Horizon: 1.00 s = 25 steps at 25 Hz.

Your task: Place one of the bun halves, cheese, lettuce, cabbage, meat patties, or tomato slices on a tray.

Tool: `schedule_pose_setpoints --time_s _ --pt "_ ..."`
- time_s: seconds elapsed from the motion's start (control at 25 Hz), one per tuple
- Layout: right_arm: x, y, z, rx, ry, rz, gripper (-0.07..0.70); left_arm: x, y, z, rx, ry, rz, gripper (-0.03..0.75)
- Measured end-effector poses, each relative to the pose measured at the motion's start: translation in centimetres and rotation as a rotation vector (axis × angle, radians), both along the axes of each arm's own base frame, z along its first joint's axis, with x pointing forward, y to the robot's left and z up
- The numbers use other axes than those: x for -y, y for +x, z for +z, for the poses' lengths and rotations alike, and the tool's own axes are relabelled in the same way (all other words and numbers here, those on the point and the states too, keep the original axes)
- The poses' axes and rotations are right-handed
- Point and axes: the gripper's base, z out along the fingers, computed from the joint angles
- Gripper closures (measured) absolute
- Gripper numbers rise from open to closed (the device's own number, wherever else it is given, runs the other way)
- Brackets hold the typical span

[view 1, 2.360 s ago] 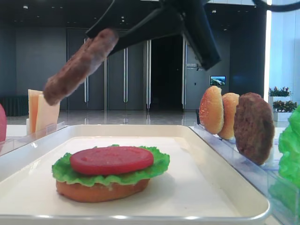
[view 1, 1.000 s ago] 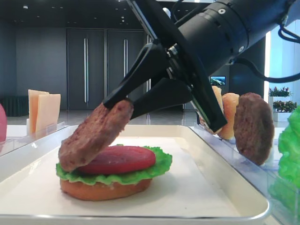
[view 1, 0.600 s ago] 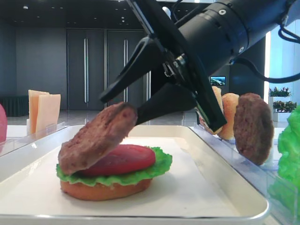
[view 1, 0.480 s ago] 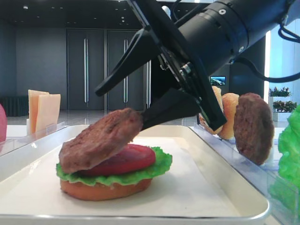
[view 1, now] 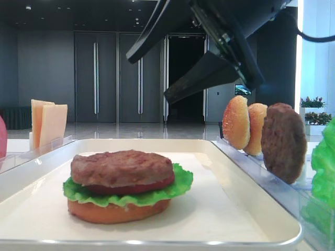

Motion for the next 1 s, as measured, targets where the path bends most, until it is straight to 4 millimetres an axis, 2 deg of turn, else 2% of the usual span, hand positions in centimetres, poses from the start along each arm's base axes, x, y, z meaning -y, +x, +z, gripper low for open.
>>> schedule_pose_setpoints --time_s 0.28,0.56,0.8,1.0 --pt "1.8 -1.6 4.3 0.187 -0.079 0.015 0.181 0.0 0.0 0.0 0.000 0.000 0.000 0.715" --pt "6.8 -2.4 8.0 0.320 -0.253 -0.131 0.181 0.0 0.0 0.0 0.000 0.000 0.000 0.715" --pt "12.9 -1.9 8.2 0.247 -0.459 -0.305 0.181 0.0 0.0 0.0 0.000 0.000 0.000 0.715" --pt "18.3 -2.1 7.3 0.070 -0.613 -0.427 0.181 0.0 0.0 0.0 0.000 0.000 0.000 0.715"
